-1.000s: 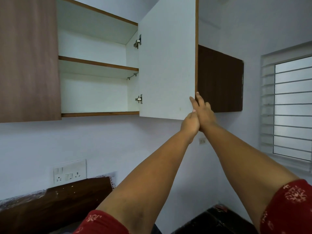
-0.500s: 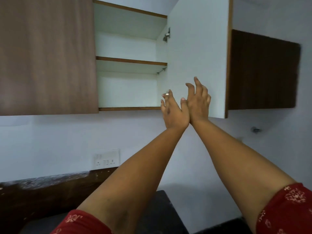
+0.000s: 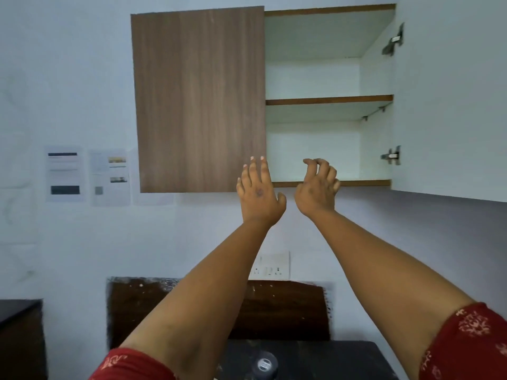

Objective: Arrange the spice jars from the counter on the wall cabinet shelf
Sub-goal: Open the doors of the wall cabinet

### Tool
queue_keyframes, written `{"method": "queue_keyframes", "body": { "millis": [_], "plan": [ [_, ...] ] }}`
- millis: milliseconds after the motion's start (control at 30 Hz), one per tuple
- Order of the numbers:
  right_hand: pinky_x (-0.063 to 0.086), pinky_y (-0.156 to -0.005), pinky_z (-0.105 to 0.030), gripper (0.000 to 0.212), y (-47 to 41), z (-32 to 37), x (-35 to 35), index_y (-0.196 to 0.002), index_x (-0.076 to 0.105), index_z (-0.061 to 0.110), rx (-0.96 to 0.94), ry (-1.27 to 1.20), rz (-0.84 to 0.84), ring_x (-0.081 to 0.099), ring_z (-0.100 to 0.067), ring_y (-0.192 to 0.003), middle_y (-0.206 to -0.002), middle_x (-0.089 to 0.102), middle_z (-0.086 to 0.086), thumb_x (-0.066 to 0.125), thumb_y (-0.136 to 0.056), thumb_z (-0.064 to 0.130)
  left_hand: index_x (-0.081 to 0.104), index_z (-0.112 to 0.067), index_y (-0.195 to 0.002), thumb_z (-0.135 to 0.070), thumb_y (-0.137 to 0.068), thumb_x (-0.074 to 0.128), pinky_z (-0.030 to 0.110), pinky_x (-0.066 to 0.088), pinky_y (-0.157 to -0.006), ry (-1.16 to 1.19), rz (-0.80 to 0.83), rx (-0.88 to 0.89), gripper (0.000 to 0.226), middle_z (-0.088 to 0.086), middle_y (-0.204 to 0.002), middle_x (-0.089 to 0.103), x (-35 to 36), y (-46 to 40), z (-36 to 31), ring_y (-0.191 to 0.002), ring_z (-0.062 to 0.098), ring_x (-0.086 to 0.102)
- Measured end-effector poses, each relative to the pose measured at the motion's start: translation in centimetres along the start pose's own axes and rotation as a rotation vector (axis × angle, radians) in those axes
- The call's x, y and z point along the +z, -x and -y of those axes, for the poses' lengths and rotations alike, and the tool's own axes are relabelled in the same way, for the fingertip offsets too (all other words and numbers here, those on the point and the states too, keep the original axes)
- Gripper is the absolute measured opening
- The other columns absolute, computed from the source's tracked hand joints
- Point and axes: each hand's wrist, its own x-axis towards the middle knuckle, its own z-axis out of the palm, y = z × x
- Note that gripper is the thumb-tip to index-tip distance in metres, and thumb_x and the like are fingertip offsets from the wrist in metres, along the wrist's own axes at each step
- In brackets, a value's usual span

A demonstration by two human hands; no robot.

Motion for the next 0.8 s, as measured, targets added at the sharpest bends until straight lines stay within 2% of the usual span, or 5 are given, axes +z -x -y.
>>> {"method": "queue_keyframes", "body": {
  "millis": [200, 367, 533, 700, 800],
  "plan": [
    [0.029, -0.103, -0.039, 0.058, -1.9, 3.6, 6.7, -0.139, 0.039, 0.022, -0.083, 0.021, 0.045, 0.028, -0.024, -0.135, -0.143, 0.036, -0.004, 0.054, -0.084, 0.016, 0.004, -0.013, -0.155, -0.041, -0.085, 0.058, 0.047, 0.017, -0.118, -0.006, 0.004, 0.054, 0.092, 0.013, -0.162, 0.005, 3.2, -3.7, 6.7, -0.149, 0.034, 0.008],
    [0.028, -0.109, -0.042, 0.059, -3.4, 4.2, 11.6, -0.143, 0.036, 0.017, 0.107, -0.065, 0.076, 0.026, -0.025, -0.138, -0.145, 0.035, -0.006, 0.055, -0.09, 0.034, 0.005, -0.012, -0.155, -0.042, -0.083, 0.06, 0.047, 0.02, -0.119, 0.045, 0.025, 0.068, 0.095, 0.014, -0.162, 0.008, 6.7, -5.5, 10.4, -0.148, 0.034, 0.01],
    [0.023, -0.117, -0.046, 0.078, -4.6, 2.9, 15.6, -0.152, 0.021, 0.013, 0.246, -0.094, 0.244, 0.015, -0.027, -0.147, -0.156, 0.025, -0.009, 0.053, -0.092, 0.052, 0.006, -0.01, -0.155, -0.041, -0.083, 0.06, 0.046, 0.018, -0.119, 0.097, 0.064, 0.08, 0.095, 0.014, -0.162, 0.008, 10.1, -6.1, 13.0, -0.148, 0.033, 0.01],
    [0.022, -0.118, -0.043, 0.1, -7.1, 3.8, 17.5, -0.156, -0.004, 0.016, 0.363, -0.438, 0.271, 0.014, -0.029, -0.149, -0.162, 0.014, -0.007, 0.066, -0.089, 0.041, 0.01, -0.01, -0.155, -0.042, -0.081, 0.062, 0.047, 0.021, -0.119, 0.14, 0.052, 0.093, 0.095, 0.015, -0.161, 0.013, 12.1, -7.3, 14.7, -0.148, 0.034, 0.014],
    [0.023, -0.118, -0.043, 0.1, -8.1, 4.9, 18.7, -0.156, -0.008, 0.017, 0.411, -0.563, 0.312, 0.019, -0.029, -0.148, -0.162, 0.014, -0.007, 0.065, -0.091, 0.036, 0.011, -0.009, -0.155, -0.042, -0.081, 0.062, 0.046, 0.019, -0.12, 0.146, 0.029, 0.087, 0.096, 0.015, -0.161, 0.013, 12.8, -8.4, 16.0, -0.148, 0.033, 0.014]
  ]
}}
